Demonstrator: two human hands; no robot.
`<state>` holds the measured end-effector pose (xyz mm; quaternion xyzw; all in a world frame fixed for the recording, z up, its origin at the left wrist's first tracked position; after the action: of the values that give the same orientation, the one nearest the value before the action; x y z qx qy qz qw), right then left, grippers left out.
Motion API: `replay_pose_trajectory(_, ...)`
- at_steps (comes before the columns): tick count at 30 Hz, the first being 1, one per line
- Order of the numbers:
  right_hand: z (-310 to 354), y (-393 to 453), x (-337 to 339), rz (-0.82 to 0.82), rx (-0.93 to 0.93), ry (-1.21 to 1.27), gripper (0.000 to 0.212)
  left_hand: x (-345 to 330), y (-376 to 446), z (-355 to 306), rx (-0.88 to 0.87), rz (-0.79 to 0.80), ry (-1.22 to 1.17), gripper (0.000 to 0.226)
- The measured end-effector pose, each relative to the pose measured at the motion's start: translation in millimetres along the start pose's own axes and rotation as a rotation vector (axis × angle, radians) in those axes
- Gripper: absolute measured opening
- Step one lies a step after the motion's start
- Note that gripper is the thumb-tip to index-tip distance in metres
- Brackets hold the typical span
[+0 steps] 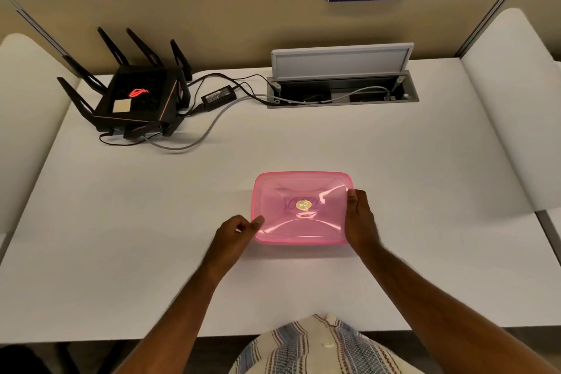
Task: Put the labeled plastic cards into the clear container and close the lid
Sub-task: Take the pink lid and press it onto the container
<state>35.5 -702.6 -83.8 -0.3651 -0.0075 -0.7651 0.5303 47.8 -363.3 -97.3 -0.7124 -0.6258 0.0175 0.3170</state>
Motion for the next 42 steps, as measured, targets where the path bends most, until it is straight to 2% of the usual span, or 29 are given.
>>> replay_pose_trajectory(2, 0.6, -0.4, 0.2, -0.001, 0.001, -0.008, 0.048, -6.2, -4.8, 3.0, 0.01, 0.059, 0.104, 0.079)
replay_pose_trajectory(4, 0.4, -0.6, 0.3, -0.002, -0.004, -0.015, 0.049, -13.1, -8.3, 6.0, 0.028, 0.111, 0.141, 0.079)
replay_pose_trajectory(9, 0.1, -1.4, 0.8, -0.007, -0.01, -0.029, 0.05, -21.3, -11.3, 11.5, 0.081, 0.155, -0.056, 0.063)
replay_pose_trajectory(15, 1.6, -1.5, 0.8, -0.006, 0.002, -0.023, 0.049, -25.3, -13.6, 13.5, 0.117, 0.143, -0.199, 0.062)
replay_pose_trajectory(21, 0.0, 0.0, 0.0, -0.012, -0.004, -0.022, 0.049, -27.9, -12.7, 15.8, 0.101, 0.125, -0.275, 0.058)
replay_pose_trajectory(24, -1.6, 0.9, -1.0, -0.012, -0.003, -0.022, 0.048, -30.6, -12.2, 20.1, 0.078, 0.115, -0.324, 0.042)
replay_pose_trajectory(26, -2.7, 1.4, -0.7, -0.014, -0.005, -0.022, 0.047, -31.8, -11.2, 23.5, 0.063, 0.104, -0.339, 0.04)
replay_pose_trajectory(33, -6.9, 4.2, -1.5, -0.023, -0.005, -0.018, 0.047, -33.4, -9.6, 25.1, 0.001, 0.105, -0.333, 0.046)
replay_pose_trajectory(39, -8.7, 9.5, -1.4, 0.022, 0.007, 0.055, 0.042, -25.3, 1.0, 15.7, 0.011, 0.233, -0.149, 0.078)
replay_pose_trajectory(42, -8.2, 17.2, 6.2, 0.005, -0.015, 0.149, 0.032, -6.4, 17.2, 0.7, -0.027, 0.145, -0.034, 0.081)
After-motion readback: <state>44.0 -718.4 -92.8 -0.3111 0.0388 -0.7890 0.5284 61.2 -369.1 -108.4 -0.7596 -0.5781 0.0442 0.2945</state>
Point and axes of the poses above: each hand's wrist, its own y-axis towards the middle knuckle, its own x-axis out of the back of the hand, z = x × y, the point moved 10 cm from there along y, towards the middle knuckle, and after that the axes turned 2 degrees about -y, right-handed, at the moved point
